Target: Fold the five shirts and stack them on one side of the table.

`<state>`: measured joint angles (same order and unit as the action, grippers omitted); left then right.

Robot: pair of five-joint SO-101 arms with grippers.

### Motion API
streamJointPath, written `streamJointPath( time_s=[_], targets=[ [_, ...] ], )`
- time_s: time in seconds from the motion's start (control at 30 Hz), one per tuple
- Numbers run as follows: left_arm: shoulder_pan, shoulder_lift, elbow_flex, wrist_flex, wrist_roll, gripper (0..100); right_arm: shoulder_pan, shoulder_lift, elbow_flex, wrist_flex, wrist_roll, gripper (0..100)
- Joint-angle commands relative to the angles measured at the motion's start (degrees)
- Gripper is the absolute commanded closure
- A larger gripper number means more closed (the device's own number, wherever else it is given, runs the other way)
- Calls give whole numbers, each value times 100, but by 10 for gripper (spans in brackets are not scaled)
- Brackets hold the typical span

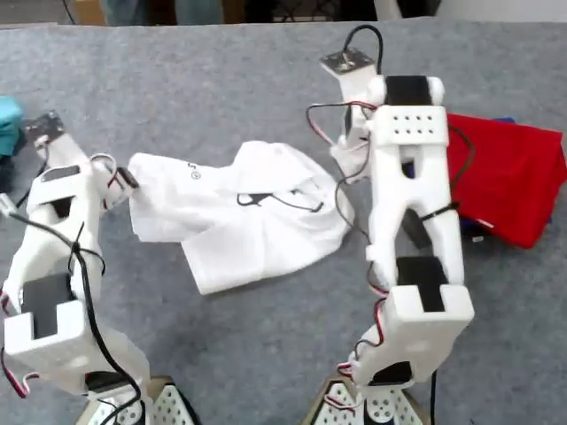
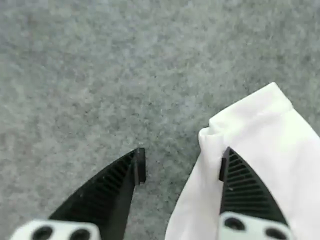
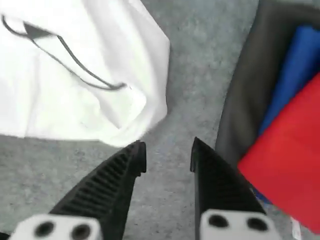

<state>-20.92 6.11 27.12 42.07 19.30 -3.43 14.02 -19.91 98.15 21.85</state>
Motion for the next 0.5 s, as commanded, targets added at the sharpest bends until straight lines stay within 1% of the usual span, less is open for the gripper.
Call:
streamJointPath(
  time_s=[0.0, 0.2, 0.33, 0.47],
  targets=[
    [215, 70, -453, 343, 70, 809, -536, -198, -154, -747, -18, 839],
    [514, 158, -479, 413, 53, 977, -1415, 848, 40, -2532, -26, 841],
    [514, 123, -470, 422, -316, 972, -1697, 1886, -277, -3323, -132, 842],
    [268, 114, -479, 431, -316, 971, -1732, 2826, -1095, -3305, -563, 857]
  ],
)
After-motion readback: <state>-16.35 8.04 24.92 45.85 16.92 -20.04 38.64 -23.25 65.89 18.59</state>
